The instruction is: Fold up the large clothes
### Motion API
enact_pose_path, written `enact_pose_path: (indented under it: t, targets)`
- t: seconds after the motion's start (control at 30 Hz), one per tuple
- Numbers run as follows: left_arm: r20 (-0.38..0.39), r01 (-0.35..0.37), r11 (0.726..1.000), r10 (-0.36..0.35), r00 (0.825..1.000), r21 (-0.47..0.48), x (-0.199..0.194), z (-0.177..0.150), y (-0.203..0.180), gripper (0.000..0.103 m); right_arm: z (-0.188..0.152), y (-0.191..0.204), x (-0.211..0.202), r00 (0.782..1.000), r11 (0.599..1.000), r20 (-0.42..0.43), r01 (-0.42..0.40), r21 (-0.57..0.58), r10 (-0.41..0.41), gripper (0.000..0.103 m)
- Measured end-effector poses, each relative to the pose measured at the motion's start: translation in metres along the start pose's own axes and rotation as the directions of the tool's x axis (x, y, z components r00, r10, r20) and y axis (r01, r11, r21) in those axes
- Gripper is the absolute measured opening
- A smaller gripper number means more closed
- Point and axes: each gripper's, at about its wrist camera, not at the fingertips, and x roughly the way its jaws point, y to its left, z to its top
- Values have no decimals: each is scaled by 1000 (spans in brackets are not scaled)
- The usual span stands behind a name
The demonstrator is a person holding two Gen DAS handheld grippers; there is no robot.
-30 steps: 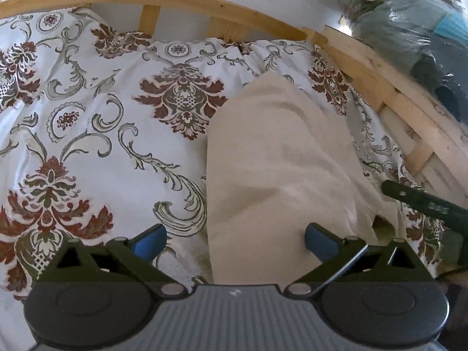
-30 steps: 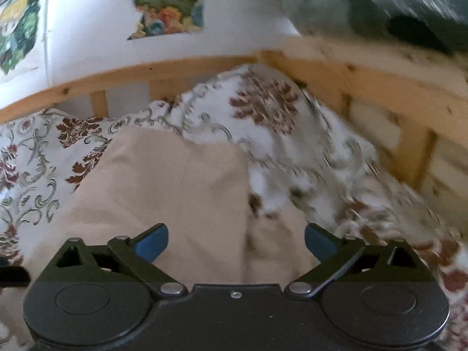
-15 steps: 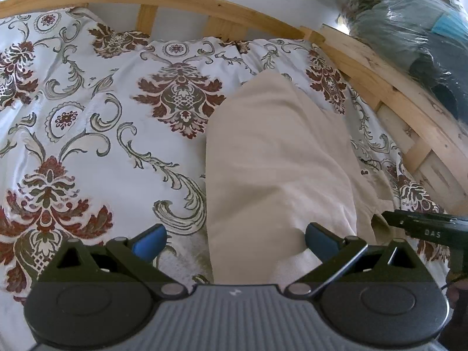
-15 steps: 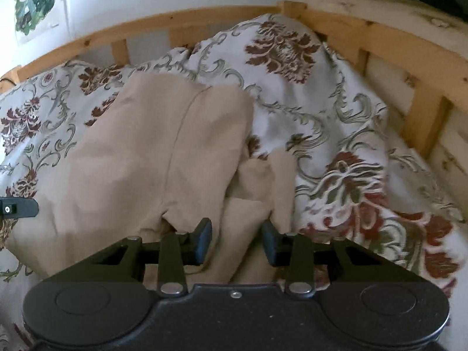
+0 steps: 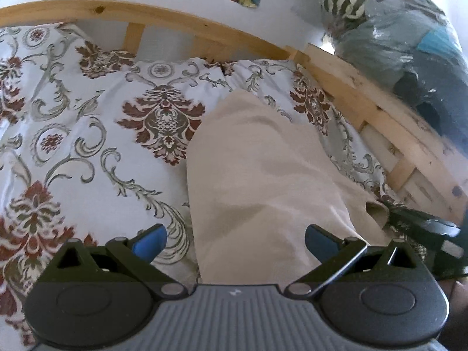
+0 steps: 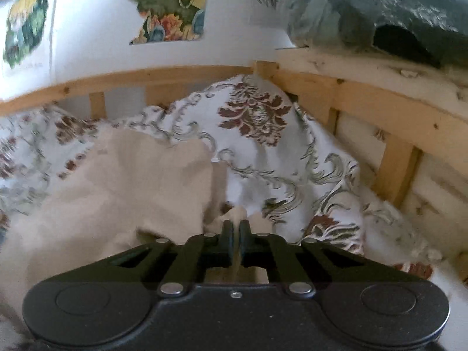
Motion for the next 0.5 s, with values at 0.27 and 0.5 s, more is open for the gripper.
enact_pose_path:
  t: [0.27, 0.5]
  targets:
    - [-61, 23, 1000, -23, 998, -5, 25, 1, 4, 103, -4, 0, 23, 999, 999, -32, 37, 13, -37, 4]
    - [-66, -8, 1000, 10, 998, 26, 24, 0, -1, 103, -5, 2, 28, 998, 998, -8, 60, 22, -60, 4]
